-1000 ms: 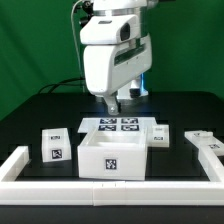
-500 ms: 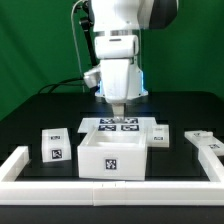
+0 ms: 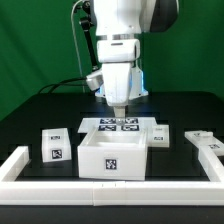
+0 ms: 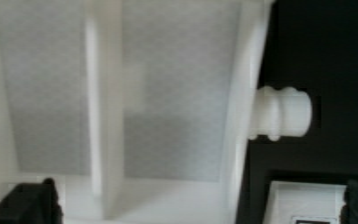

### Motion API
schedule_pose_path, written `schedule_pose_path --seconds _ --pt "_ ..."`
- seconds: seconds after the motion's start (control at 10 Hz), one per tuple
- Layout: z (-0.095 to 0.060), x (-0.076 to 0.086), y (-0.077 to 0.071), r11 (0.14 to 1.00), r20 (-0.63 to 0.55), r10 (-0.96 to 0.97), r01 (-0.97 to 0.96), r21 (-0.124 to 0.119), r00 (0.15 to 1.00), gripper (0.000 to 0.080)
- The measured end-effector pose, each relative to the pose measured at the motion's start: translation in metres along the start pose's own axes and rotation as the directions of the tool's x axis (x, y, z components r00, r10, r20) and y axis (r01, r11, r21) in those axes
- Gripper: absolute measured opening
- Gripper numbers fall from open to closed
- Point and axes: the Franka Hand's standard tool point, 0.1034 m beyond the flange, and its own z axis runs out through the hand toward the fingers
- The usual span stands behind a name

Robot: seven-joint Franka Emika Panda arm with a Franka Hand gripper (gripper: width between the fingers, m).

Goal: Assemble cabinet

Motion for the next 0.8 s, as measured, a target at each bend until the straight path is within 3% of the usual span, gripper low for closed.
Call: schedule_pose_path --seconds 0.6,0.8 --pt "0.045 0.001 -0.018 0.999 -0.017 0.028 -0.028 0.035 0.999 0.0798" --pt "0.045 0.003 -0.019 0.997 -0.016 0.073 -0.073 0.039 0.997 0.0798"
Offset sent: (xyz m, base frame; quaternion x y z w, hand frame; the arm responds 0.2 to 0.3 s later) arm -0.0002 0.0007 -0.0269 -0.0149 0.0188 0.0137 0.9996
